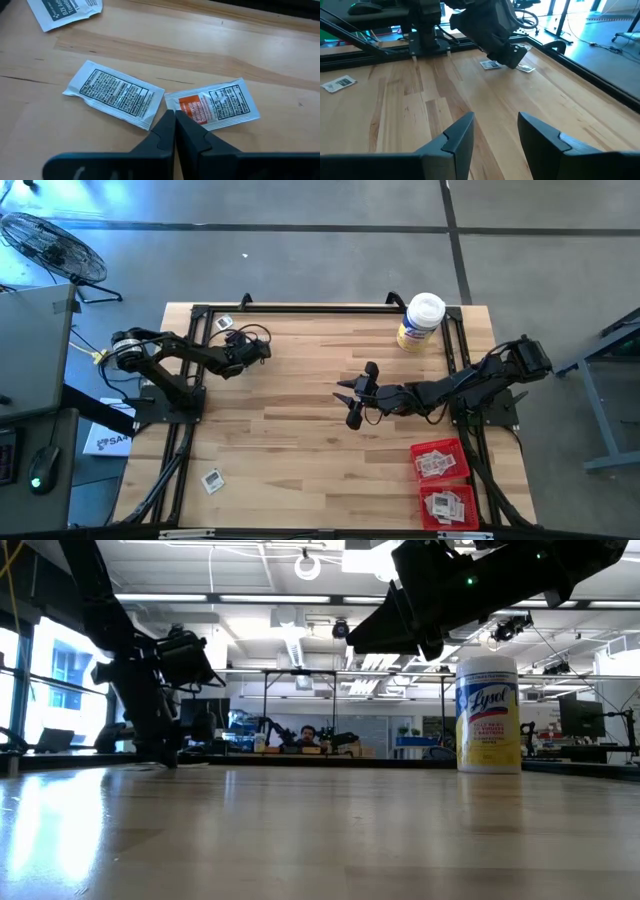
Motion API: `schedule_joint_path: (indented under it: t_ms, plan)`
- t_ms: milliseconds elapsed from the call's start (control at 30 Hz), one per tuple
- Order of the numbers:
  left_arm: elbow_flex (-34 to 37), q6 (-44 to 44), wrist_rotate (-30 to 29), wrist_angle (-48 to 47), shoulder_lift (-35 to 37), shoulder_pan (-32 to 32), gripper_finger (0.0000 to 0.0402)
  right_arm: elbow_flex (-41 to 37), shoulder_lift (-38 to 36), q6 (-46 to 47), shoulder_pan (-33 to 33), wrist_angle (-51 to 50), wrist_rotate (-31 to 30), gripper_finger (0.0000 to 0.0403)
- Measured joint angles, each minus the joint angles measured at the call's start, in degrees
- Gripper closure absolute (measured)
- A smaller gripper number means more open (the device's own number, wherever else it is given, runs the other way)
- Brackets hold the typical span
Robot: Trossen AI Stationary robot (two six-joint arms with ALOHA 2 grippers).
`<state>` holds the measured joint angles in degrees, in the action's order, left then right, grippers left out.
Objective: Pick & Place First Aid Supplies
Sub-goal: Put the white ointment pack into the top red bin
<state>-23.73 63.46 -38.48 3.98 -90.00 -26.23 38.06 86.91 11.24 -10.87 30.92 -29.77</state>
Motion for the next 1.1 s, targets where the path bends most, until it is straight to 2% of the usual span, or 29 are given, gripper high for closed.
schedule_joint_path:
  t_ms: [133,233,433,567,733,1100]
  plan:
    - [0.2,-1.7,-0.3,1.1,2.3,2.7,0.04,0.0,0.0,0.6,0.0,-0.1,0.0,0.0258]
    - [0.3,-3.3,2.5,1.5,5.4,5.5,0.0401,0.0,0.0,0.7,0.0,-0.1,0.0,0.0257]
    - [0.3,-6.5,1.7,2.2,10.1,9.9,0.0401,0.0,0.0,0.7,0.0,0.0,-0.4,0.0258]
    - [0.3,-8.2,1.6,2.1,11.2,13.0,0.0401,0.0,0.0,0.7,0.0,0.0,-0.5,0.0255]
    - [0.3,-8.3,2.6,2.2,11.2,13.1,0.0395,0.0,0.0,0.5,0.0,0.0,-0.5,0.0254]
    - [0.1,-9.2,1.5,9.3,10.8,13.1,0.0293,0.0,0.0,0.7,0.0,0.3,-1.8,0.0249]
